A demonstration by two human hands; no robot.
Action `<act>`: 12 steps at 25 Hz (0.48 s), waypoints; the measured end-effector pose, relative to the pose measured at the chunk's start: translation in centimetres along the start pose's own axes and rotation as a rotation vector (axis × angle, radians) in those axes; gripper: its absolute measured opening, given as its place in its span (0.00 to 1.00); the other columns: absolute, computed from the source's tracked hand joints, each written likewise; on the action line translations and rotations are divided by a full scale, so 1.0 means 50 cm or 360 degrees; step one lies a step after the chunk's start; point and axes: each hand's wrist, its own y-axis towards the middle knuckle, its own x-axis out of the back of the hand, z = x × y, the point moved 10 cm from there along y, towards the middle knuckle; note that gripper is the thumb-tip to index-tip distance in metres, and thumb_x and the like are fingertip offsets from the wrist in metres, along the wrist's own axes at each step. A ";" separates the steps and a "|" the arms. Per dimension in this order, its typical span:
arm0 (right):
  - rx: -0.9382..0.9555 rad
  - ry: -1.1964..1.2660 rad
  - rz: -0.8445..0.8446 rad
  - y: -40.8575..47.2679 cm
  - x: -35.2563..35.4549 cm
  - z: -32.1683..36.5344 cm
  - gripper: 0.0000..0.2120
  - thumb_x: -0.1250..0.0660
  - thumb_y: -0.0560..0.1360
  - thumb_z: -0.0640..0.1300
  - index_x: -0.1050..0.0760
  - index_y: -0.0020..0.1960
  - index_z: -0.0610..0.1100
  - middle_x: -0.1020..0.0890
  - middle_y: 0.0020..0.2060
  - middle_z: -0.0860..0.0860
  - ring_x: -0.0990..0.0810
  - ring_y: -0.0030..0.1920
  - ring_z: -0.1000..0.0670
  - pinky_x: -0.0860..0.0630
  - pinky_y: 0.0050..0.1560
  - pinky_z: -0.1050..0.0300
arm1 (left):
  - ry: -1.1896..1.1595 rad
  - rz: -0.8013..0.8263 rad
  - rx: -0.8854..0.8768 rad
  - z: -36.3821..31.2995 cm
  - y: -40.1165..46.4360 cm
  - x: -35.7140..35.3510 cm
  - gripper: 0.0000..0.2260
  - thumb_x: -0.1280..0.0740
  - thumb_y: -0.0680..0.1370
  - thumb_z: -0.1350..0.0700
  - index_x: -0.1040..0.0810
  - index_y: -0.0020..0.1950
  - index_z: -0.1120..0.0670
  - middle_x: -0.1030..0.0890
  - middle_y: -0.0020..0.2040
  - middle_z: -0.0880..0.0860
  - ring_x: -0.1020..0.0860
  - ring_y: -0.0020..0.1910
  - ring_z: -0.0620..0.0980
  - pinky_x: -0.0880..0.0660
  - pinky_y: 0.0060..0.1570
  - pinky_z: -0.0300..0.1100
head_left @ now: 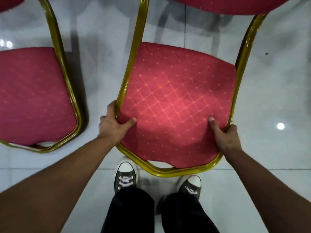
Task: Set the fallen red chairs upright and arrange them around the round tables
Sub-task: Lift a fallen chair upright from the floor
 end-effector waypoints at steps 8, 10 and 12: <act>-0.0049 -0.0221 0.0336 -0.481 0.384 0.103 0.39 0.34 0.73 0.70 0.30 0.69 0.40 0.22 0.64 0.39 0.23 0.64 0.37 0.27 0.65 0.43 | 0.0442 -0.0084 -0.0052 -0.256 -0.590 0.307 0.40 0.28 0.75 0.43 0.47 0.81 0.46 0.27 0.68 0.63 0.29 0.67 0.66 0.32 0.68 0.60; -0.0060 -0.0208 0.0441 -0.583 0.474 0.144 0.40 0.33 0.74 0.68 0.30 0.71 0.38 0.23 0.66 0.38 0.23 0.65 0.36 0.27 0.67 0.41 | 0.0610 -0.0100 -0.0063 -0.336 -0.710 0.384 0.35 0.29 0.76 0.44 0.40 0.78 0.50 0.27 0.68 0.63 0.31 0.68 0.64 0.35 0.69 0.58; -0.0068 -0.0223 0.0517 -0.673 0.564 0.186 0.40 0.33 0.74 0.66 0.30 0.73 0.37 0.24 0.68 0.37 0.24 0.66 0.36 0.28 0.68 0.41 | 0.0725 -0.0118 -0.0068 -0.414 -0.816 0.446 0.32 0.30 0.77 0.42 0.36 0.77 0.51 0.27 0.68 0.62 0.33 0.70 0.63 0.36 0.69 0.56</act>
